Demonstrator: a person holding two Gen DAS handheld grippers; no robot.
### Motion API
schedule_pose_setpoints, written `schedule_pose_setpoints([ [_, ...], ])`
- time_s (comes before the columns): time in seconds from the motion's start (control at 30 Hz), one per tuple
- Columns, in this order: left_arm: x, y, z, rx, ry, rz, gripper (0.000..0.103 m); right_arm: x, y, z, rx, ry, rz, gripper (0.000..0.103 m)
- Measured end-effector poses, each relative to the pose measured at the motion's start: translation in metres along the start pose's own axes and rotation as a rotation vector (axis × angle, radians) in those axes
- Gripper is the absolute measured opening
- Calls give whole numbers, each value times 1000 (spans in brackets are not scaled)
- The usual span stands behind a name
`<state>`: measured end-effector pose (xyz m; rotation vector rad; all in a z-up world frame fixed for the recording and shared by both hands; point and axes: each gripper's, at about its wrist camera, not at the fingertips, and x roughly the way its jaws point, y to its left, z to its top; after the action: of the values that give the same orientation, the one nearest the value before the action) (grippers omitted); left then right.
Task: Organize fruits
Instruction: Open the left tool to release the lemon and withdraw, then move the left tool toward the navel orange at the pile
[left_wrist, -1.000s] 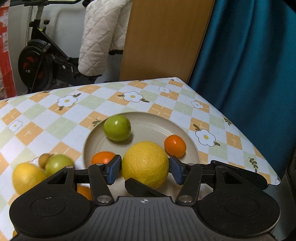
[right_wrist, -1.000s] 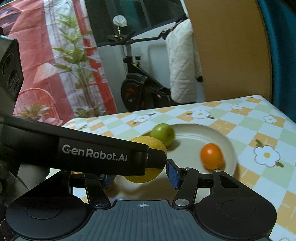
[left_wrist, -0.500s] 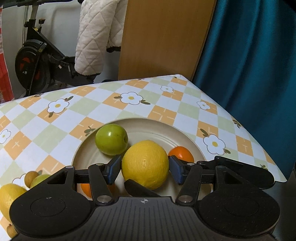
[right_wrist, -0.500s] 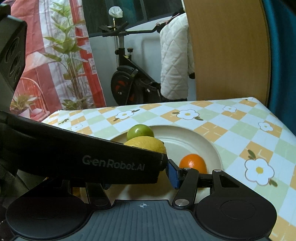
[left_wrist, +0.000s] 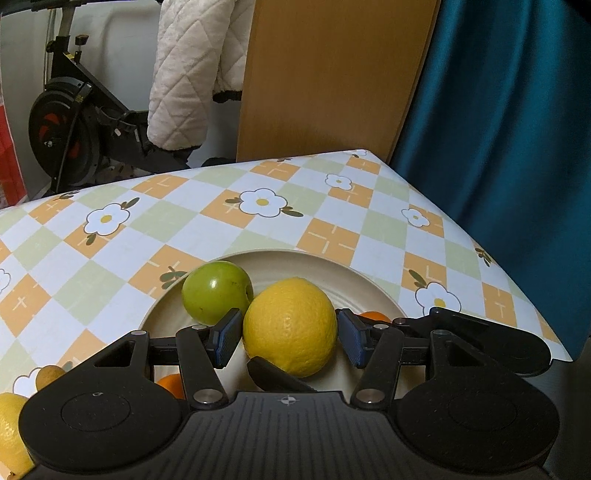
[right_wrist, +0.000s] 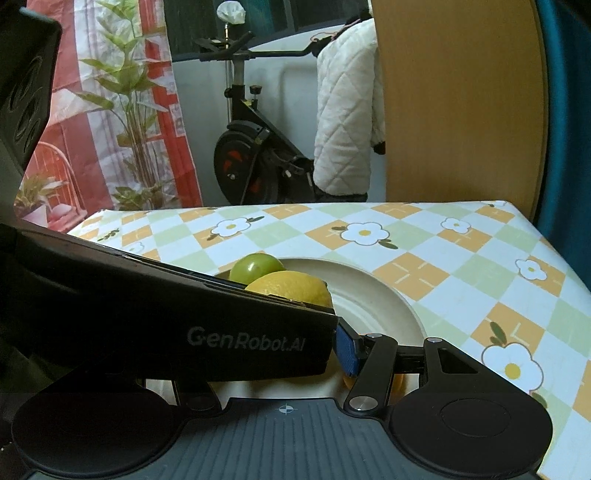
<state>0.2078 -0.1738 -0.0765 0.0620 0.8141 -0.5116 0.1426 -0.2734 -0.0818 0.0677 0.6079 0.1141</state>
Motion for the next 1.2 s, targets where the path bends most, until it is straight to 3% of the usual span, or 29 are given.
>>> schedule_pose_setpoints([
  [0.3, -9, 0, 0, 8, -3, 12, 60, -5, 2, 0, -8, -1, -28, 53],
  [0.7, -54, 17, -3, -38, -83, 38, 60, -39, 7, -12, 89, -52, -10, 55],
  [0.97, -98, 44, -23, -86, -158, 109, 60, -55, 44, -25, 19, -123, 52, 54],
  [1.2, -126, 77, -51, -192, -190, 184, 59, -52, 79, -34, -54, -121, 99, 51],
])
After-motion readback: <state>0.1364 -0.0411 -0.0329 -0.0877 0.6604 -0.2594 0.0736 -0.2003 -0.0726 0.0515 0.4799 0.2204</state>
